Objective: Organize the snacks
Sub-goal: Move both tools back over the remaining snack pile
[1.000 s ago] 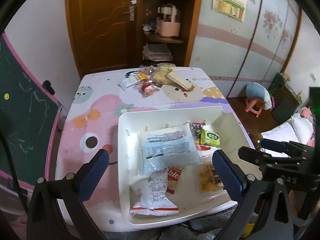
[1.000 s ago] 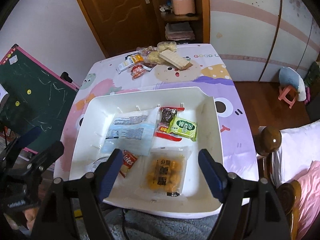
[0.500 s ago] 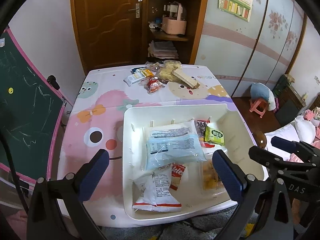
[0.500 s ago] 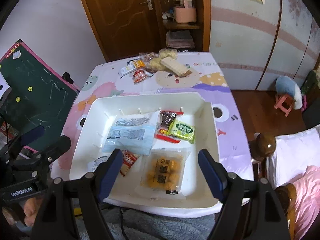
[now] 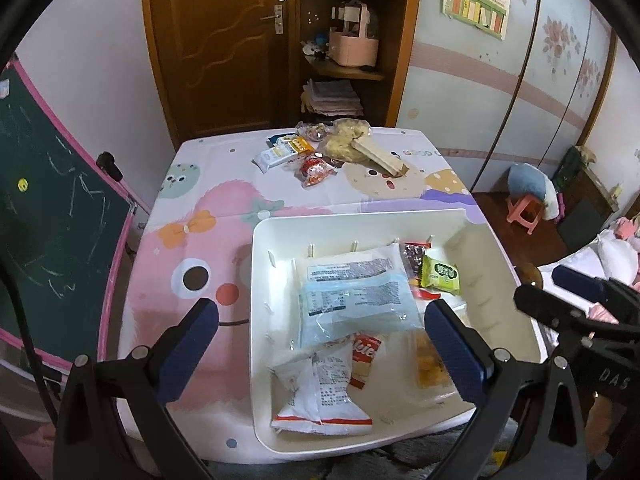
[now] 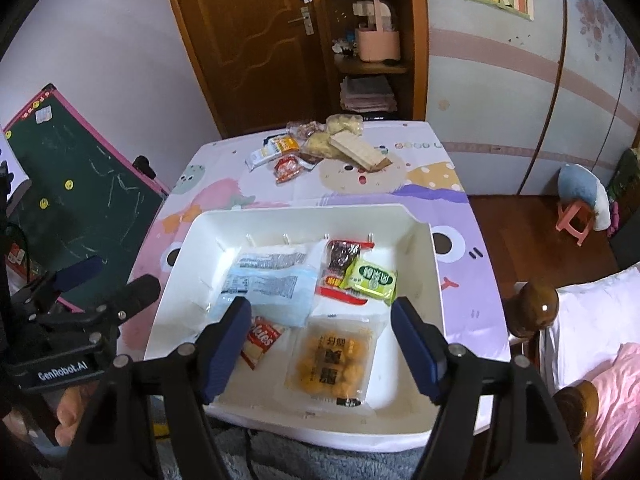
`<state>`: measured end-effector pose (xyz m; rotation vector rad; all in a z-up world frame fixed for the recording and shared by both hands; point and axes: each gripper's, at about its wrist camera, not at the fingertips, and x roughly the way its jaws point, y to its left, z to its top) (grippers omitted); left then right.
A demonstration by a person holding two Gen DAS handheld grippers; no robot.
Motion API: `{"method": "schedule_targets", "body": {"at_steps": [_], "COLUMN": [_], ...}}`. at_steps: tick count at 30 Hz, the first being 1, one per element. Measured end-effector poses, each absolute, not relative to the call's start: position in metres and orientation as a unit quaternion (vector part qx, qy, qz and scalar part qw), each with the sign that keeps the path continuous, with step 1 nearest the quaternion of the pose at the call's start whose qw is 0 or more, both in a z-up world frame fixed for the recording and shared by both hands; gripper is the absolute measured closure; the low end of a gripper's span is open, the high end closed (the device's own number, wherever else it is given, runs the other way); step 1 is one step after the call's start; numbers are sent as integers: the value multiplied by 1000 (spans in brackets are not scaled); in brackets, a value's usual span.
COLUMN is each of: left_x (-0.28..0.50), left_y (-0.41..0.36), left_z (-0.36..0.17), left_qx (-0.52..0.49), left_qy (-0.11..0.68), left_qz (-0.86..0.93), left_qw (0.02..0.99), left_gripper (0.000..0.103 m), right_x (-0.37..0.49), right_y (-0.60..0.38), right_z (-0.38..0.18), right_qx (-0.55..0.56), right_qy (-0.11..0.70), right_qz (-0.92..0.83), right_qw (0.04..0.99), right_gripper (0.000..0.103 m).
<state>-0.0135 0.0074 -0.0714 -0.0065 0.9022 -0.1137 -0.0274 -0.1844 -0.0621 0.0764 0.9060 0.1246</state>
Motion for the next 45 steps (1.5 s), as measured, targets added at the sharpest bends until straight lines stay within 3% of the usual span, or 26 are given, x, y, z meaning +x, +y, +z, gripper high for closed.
{"method": "schedule_targets", "body": {"at_steps": [10, 23, 29, 37, 45], "left_x": [18, 112, 184, 293, 363], "left_y": [11, 18, 12, -5, -21], "left_z": [-48, 85, 102, 45, -86], "left_qx": [21, 50, 43, 63, 26], "left_qy": [419, 349, 372, 421, 509], "left_qz": [-26, -7, 13, 50, 42], "left_qw": [907, 936, 927, 903, 860], "left_gripper": [0, 0, 0, 0, 0], "right_x": [-1, 89, 161, 276, 359], "right_y": [-198, -245, -259, -255, -226], "right_z": [-37, 116, 145, 82, -49], "right_qx": [11, -79, -92, -76, -75], "right_qy": [408, 294, 293, 367, 476], "right_qz": [38, -17, -17, 22, 109], "right_qw": [912, 953, 951, 927, 870], "right_gripper": [30, 30, 30, 30, 30]}}
